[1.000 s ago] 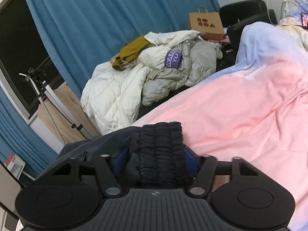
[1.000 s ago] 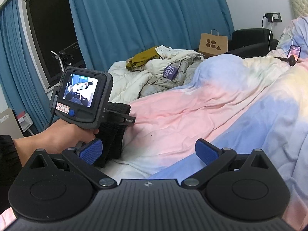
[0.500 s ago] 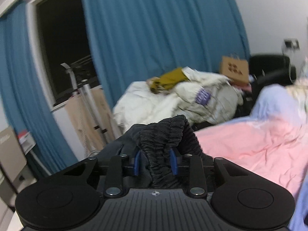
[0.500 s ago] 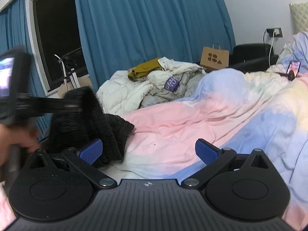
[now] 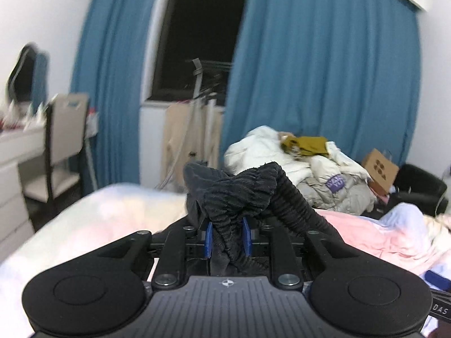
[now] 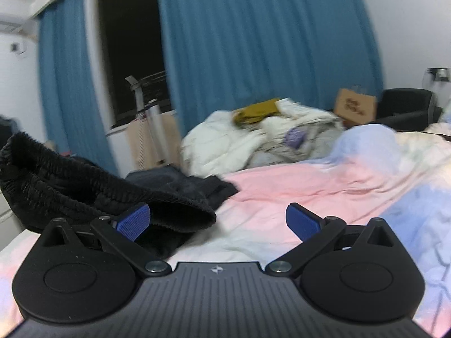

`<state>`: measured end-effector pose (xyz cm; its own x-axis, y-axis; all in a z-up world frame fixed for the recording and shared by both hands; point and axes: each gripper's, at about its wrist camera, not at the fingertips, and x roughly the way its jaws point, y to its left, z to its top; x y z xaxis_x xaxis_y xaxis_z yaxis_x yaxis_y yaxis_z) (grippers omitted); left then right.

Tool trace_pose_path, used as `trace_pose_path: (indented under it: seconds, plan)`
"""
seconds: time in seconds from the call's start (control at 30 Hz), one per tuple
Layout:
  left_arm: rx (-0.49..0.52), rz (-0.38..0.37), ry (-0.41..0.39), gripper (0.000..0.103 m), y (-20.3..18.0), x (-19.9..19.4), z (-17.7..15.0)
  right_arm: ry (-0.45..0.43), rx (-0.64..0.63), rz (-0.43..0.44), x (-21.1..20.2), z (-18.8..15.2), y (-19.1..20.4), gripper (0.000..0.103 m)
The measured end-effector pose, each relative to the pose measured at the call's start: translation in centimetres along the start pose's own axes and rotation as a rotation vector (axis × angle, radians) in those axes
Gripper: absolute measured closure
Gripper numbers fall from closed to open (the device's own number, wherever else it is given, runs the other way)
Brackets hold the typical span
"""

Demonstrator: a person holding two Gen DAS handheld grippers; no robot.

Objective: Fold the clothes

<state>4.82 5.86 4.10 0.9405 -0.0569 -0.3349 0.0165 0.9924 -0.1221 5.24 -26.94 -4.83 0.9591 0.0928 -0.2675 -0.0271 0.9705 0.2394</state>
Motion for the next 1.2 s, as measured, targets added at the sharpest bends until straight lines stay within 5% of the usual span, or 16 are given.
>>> trace_pose_path:
  seconds: [0.23, 0.47, 0.63, 0.77, 0.93, 1.03, 1.2]
  plan:
    - [-0.124, 0.057, 0.078, 0.079, 9.7, -1.7, -2.2, 0.061, -0.152, 0.092, 0.0, -1.2, 3.4, 0.000]
    - [-0.248, 0.055, 0.166, 0.072, 14.1, 0.4, -5.1, 0.152, -0.285, 0.118, 3.2, -3.0, 6.8, 0.007]
    - [-0.235, 0.059, 0.183, 0.067, 14.0, 1.5, -5.8, 0.212, -0.307, 0.087, 6.6, -4.1, 7.4, 0.029]
    - [-0.232, 0.046, 0.205, 0.065, 13.9, 1.8, -6.2, 0.176, -0.296, 0.087, 8.5, -4.1, 7.5, 0.029]
    - [-0.237, 0.026, 0.214, 0.060, 13.2, 2.4, -6.0, 0.167, -0.251, 0.130, 10.7, -4.4, 7.4, 0.059]
    - [-0.237, 0.023, 0.240, 0.054, 12.9, 2.7, -5.8, 0.167, -0.093, 0.193, 12.0, -3.9, 5.8, 0.060]
    - [-0.208, 0.033, 0.266, 0.045, 12.1, 1.9, -5.7, 0.149, -0.065, 0.198, 12.2, -3.8, 5.6, 0.064]
